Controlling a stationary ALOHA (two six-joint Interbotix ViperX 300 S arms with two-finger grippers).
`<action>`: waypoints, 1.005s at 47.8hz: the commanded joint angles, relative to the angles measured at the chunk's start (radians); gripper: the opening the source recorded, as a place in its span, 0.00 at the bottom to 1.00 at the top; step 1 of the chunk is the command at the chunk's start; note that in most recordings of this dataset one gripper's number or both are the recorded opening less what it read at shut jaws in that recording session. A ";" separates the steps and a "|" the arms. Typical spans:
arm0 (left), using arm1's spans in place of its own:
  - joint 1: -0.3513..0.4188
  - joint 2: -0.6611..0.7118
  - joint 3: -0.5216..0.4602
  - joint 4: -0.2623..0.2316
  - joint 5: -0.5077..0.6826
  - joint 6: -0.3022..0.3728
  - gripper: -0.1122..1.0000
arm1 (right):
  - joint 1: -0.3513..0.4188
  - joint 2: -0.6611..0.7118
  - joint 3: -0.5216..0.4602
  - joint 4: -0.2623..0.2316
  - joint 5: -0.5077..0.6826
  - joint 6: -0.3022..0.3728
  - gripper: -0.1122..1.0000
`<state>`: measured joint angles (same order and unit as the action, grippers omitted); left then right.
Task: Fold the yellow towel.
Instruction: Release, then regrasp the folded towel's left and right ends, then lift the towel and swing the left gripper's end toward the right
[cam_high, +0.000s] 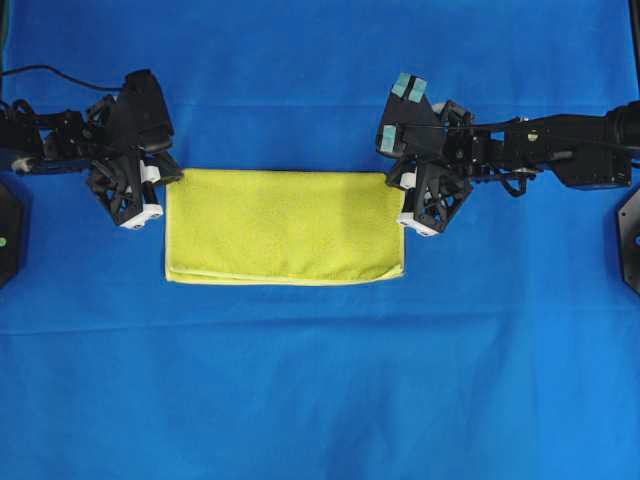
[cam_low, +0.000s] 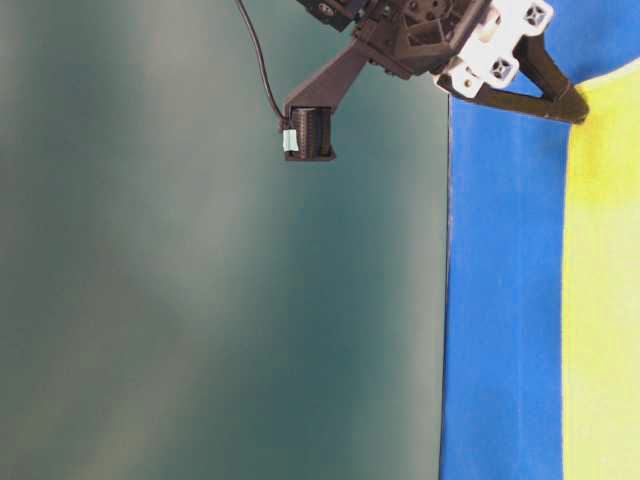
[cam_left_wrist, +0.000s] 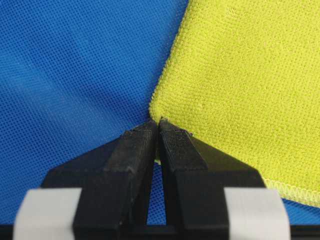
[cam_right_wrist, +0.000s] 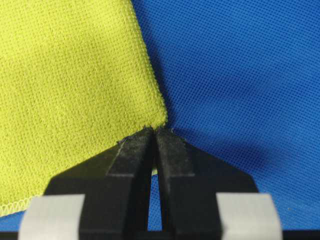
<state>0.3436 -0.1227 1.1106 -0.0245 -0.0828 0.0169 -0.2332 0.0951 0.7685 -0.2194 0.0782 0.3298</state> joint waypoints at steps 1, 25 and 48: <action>0.006 -0.009 -0.015 0.000 0.014 0.000 0.12 | -0.006 -0.015 -0.020 0.002 -0.002 0.003 0.12; -0.118 -0.336 -0.121 -0.002 0.331 -0.026 0.12 | 0.002 -0.262 -0.061 0.002 0.215 0.009 0.12; -0.242 -0.453 -0.112 -0.003 0.278 -0.101 0.12 | 0.014 -0.351 -0.081 -0.014 0.284 0.009 0.12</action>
<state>0.1319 -0.5737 1.0124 -0.0261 0.2316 -0.0767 -0.2102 -0.2408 0.7087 -0.2270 0.3666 0.3375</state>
